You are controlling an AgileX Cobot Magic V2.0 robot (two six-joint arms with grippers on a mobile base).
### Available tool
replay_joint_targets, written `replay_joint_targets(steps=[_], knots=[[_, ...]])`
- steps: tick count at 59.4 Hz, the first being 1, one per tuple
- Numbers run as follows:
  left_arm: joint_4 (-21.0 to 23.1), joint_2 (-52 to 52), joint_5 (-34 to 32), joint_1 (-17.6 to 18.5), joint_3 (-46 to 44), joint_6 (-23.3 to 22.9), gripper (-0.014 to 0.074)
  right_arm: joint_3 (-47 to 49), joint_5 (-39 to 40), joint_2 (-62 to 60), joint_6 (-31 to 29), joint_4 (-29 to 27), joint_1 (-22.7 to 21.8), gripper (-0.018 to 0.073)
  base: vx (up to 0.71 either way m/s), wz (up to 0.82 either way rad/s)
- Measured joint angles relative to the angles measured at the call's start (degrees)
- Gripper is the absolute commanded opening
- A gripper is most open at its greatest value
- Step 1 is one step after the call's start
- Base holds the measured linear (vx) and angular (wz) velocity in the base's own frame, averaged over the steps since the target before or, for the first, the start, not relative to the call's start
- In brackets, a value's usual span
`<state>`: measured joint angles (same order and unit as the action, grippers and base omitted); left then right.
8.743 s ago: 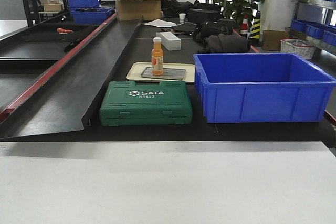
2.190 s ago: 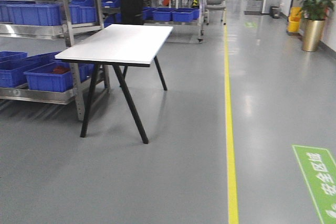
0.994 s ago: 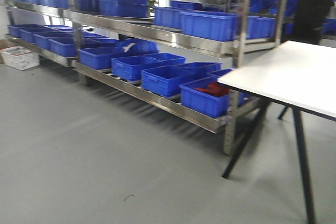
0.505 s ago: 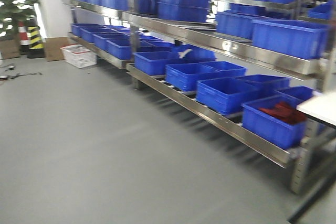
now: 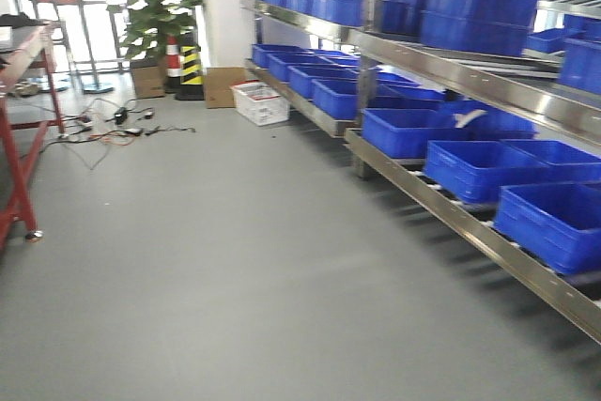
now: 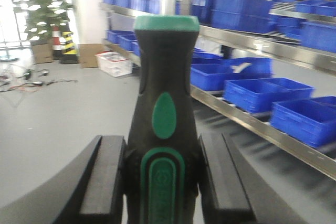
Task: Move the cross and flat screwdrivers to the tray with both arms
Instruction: 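Drive past the blue-bin shelves to the conveyor station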
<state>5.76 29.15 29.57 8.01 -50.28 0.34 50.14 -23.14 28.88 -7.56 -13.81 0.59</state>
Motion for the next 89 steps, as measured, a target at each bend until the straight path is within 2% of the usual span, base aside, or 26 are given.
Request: replay_joint_targets(steps=[53, 89], knots=[[0.0, 0.0, 0.1, 0.0, 0.0, 0.0, 0.0000, 0.0, -0.1, 0.0, 0.0, 0.0, 0.0, -0.0008, 0.57, 0.21], [0.0, 0.0, 0.1, 0.0, 0.0, 0.0, 0.0000, 0.0, -0.1, 0.0, 0.0, -0.1, 0.0, -0.0008, 0.56, -0.18]])
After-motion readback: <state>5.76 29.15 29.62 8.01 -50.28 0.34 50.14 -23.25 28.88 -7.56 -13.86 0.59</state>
